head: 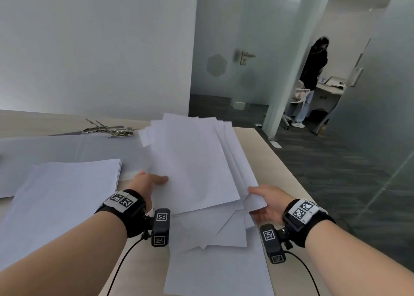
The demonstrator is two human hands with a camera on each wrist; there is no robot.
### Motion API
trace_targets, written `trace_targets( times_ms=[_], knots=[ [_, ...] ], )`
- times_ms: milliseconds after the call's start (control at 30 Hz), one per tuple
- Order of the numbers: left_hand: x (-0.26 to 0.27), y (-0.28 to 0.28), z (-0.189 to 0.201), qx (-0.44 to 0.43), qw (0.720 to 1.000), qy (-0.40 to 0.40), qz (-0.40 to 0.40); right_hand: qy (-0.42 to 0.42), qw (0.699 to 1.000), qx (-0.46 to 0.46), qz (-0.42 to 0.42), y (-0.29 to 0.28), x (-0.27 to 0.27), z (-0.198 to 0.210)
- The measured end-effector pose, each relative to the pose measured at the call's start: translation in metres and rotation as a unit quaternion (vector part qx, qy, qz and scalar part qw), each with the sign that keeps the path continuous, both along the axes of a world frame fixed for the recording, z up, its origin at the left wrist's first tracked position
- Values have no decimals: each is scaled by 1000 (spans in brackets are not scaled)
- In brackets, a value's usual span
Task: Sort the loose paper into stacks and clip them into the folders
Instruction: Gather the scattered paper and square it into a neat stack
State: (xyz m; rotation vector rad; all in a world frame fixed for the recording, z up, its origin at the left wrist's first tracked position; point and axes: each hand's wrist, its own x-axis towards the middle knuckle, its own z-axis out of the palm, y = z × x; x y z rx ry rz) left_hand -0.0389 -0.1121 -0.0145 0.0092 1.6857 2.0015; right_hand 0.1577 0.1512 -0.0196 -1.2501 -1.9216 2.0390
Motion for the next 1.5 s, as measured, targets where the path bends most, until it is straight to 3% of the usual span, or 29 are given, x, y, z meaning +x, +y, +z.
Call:
trace_targets(
  times_ms=[200, 433, 700, 867, 1000, 1100, 1200, 1333, 1500],
  knots=[
    [5, -5, -7, -81, 997, -12, -12, -13, 998, 28, 63, -7, 0, -9],
    [0, -3, -13, -151, 986, -54, -50, -41, 996, 41, 64, -6, 1, -12],
    [-9, 7, -19, -236, 971, -5, -26, -115, 979, 133, 104, -9, -9, -14],
    [-12, 5, -20, -259, 964, 26, -54, -123, 972, 154, 126, -13, -14, -14],
    [-11, 0, -17, -251, 965, -31, -76, -123, 975, 137, 124, -14, -14, -7],
    [-13, 3, -17, -249, 964, -39, -89, -80, 973, 187, 108, -2, -18, -11],
    [-11, 6, -9, -263, 963, -29, -55, -93, 961, 226, 130, 4, -20, -14],
    [-17, 7, -7, -261, 964, -23, -37, -107, 962, 193, 161, 4, -16, -13],
    [-30, 8, -10, -316, 943, 5, -108, -104, 970, 165, 147, 26, -10, -13]
  ],
)
